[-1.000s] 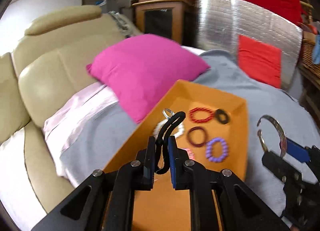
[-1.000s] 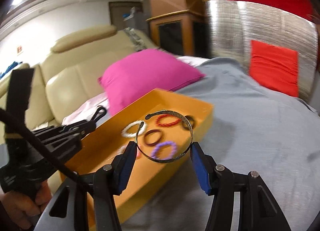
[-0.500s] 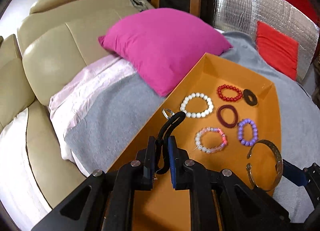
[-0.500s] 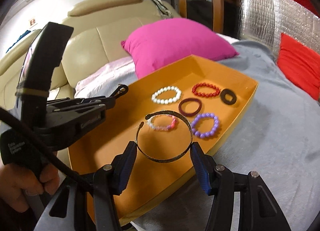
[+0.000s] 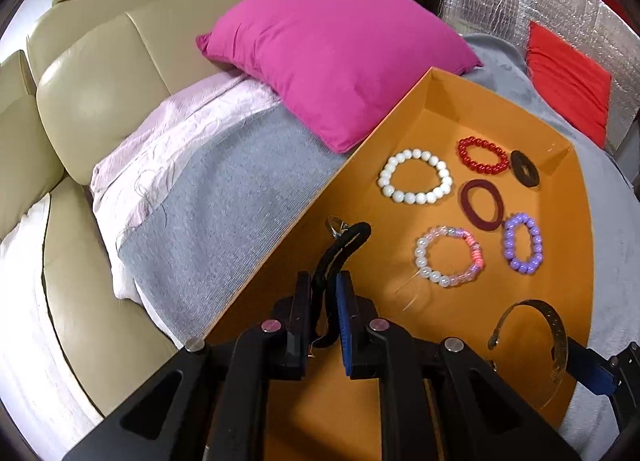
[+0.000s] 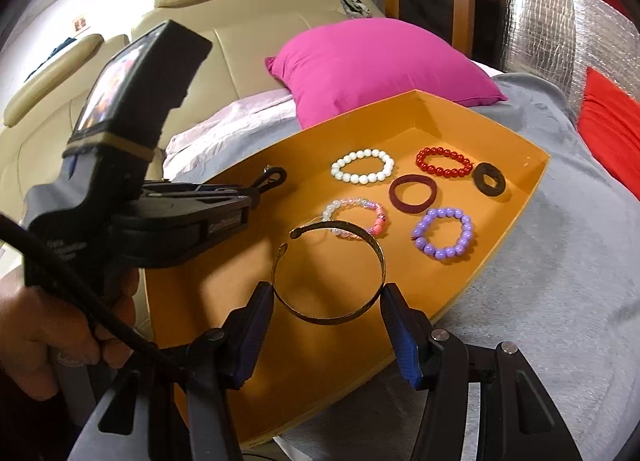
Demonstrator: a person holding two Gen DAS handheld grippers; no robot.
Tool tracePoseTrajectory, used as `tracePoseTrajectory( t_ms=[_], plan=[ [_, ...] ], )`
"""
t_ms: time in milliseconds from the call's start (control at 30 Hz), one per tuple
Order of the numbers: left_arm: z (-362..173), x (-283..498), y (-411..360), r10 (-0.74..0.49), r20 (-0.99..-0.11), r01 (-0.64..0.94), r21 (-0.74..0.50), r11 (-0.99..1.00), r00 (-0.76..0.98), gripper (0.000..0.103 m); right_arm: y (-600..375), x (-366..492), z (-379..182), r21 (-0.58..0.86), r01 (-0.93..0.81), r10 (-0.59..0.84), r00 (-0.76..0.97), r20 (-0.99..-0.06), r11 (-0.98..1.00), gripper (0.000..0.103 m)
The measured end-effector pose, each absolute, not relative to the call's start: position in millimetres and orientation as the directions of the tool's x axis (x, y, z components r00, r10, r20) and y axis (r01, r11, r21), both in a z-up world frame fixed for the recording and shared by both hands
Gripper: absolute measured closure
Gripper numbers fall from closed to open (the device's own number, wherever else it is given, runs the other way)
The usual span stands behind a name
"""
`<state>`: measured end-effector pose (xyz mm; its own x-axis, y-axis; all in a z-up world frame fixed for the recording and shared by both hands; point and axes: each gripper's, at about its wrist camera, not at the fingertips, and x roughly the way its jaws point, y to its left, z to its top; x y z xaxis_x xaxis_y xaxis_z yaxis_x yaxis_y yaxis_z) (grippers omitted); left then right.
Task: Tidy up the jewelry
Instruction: 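Carry both items over the orange box and open the right tool to drop the bangle, then lower the black loop into the orange box and open the left tool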
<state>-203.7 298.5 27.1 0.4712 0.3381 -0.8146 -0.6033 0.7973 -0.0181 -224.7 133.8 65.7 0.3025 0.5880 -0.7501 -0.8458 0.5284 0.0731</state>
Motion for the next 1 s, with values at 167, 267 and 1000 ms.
tracePoseTrajectory(
  t_ms=[167,267,1000],
  plan=[
    [20,-204,305,0.335,-0.830,-0.608,-0.007,0.794,0.447,0.090,135,-228,63,0.062,-0.852,0.589,0.304,-0.749,0.519,0.045],
    [16,-203,307,0.327,-0.840,-0.612,-0.008,0.790,0.433,0.090,138,-231,62,0.053,-0.858,0.586,0.303,-0.752,0.511,0.045],
    [8,-191,301,0.281,-0.866,-0.580,-0.013,0.815,0.414,0.061,127,-232,68,0.066,-0.880,0.601,0.265,-0.754,0.470,0.042]
  ],
)
